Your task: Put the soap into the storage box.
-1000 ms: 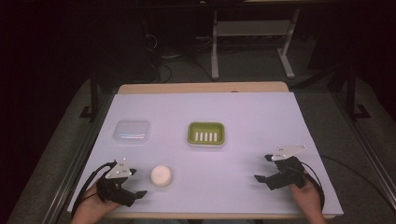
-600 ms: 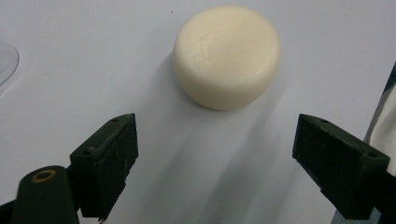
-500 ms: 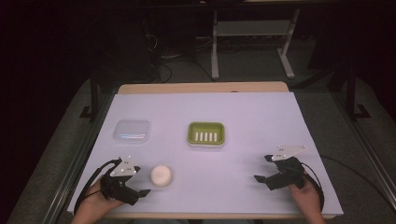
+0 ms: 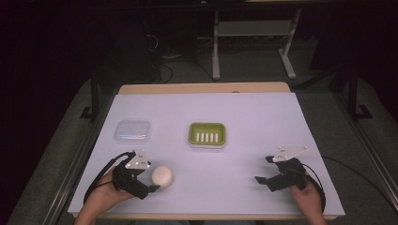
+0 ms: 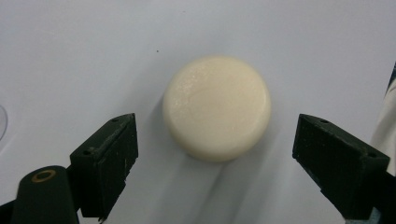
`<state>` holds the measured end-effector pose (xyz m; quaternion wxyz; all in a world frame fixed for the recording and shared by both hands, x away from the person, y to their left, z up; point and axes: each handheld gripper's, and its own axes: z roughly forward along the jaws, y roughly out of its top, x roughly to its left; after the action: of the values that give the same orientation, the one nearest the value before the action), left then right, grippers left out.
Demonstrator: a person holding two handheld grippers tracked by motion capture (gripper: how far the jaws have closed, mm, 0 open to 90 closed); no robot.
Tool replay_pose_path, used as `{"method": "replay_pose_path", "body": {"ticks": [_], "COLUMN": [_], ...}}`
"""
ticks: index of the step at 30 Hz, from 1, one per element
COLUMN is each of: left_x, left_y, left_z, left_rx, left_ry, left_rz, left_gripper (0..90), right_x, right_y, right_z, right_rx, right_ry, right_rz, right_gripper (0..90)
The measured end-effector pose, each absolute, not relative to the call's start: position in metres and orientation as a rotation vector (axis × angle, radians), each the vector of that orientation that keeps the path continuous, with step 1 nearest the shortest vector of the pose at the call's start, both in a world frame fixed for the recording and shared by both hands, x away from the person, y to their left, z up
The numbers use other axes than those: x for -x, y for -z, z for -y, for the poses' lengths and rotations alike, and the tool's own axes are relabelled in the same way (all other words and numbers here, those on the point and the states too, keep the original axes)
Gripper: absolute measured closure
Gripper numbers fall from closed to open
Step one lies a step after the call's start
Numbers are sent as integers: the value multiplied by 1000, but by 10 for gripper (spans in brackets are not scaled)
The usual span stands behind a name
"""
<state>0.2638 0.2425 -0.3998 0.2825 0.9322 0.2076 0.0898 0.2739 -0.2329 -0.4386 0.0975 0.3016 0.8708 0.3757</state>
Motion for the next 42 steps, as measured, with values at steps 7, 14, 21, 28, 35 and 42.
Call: {"method": "replay_pose_path", "body": {"ticks": [7,14,21,28,35,42], "left_x": [-268,-269,-271,-273,-275,-277], "left_y": [400,405,407,410,414,418], "left_z": [-234,-236,-231,-226,-222,-220], "left_rx": [-2507,-2504,-2521,-2528,-2533,-2548], "left_ry": [-192,-197,-205,-205,-194,-199], "left_rz": [-541,-555,-551,-547,-551,-563], "left_gripper": [140,140,140,140,140,140], "right_x": [-274,-274,-275,-275,-275,-275], "right_y": [439,439,438,438,438,438], "right_z": [231,231,230,231,231,231], "right_rx": [-890,-882,-872,-866,-864,-860], "right_ry": [-1108,-1110,-1108,-1111,-1113,-1116], "right_rz": [-2587,-2590,-2598,-2599,-2599,-2599], "right_gripper": [132,132,132,132,132,132]}}
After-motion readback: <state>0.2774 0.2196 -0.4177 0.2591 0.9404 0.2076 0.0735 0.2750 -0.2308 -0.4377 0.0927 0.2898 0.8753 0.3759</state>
